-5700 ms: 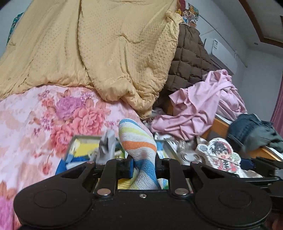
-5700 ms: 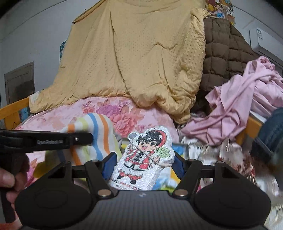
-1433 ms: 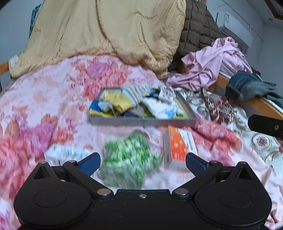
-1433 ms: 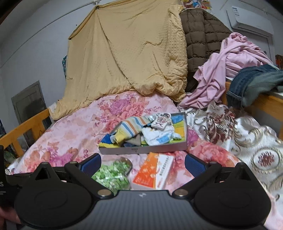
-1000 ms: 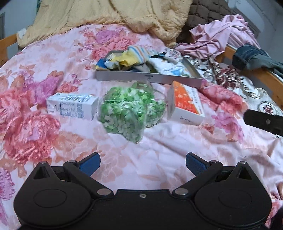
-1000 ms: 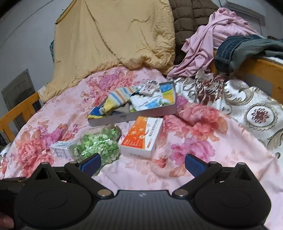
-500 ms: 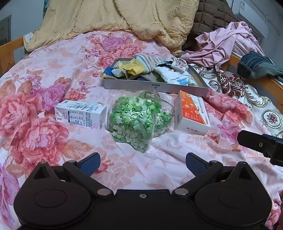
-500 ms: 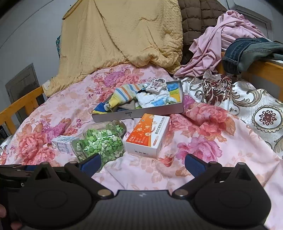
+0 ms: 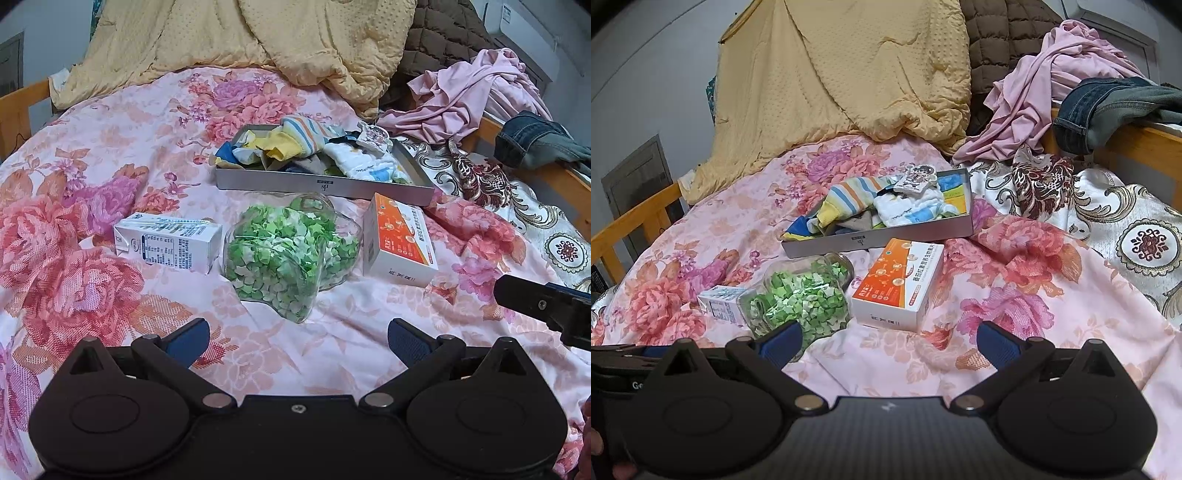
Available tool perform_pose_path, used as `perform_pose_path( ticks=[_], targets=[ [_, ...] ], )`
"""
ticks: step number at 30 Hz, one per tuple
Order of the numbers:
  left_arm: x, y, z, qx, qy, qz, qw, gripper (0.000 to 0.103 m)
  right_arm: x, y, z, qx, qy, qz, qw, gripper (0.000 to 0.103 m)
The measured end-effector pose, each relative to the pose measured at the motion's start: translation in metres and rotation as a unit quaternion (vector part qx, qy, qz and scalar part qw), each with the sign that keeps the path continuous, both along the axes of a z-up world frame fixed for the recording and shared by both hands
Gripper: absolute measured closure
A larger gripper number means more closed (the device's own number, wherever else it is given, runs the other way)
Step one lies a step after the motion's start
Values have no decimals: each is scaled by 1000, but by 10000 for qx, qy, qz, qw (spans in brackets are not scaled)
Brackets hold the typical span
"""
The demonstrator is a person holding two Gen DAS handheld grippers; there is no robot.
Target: Organize soft objects
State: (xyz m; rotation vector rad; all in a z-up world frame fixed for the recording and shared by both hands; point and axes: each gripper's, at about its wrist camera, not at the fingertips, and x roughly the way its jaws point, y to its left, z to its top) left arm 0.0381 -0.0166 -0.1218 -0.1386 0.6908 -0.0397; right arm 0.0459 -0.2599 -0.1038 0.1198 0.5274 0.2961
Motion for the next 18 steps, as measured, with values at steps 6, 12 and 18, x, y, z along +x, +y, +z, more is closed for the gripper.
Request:
perform_pose_path(
  ticks=[6,12,18],
  targets=[
    [0,1,-1,-4,0,-2,10000,1,0,-1,0,13,-4,-5,10000,1],
    [0,-2,1,-4,-6,-16,10000,1,1,-1,0,27,0,-9,10000,1],
    [0,-2,0,-3,1,-18,10000,1,1,-1,0,30,-3,-15,10000,1]
  ],
)
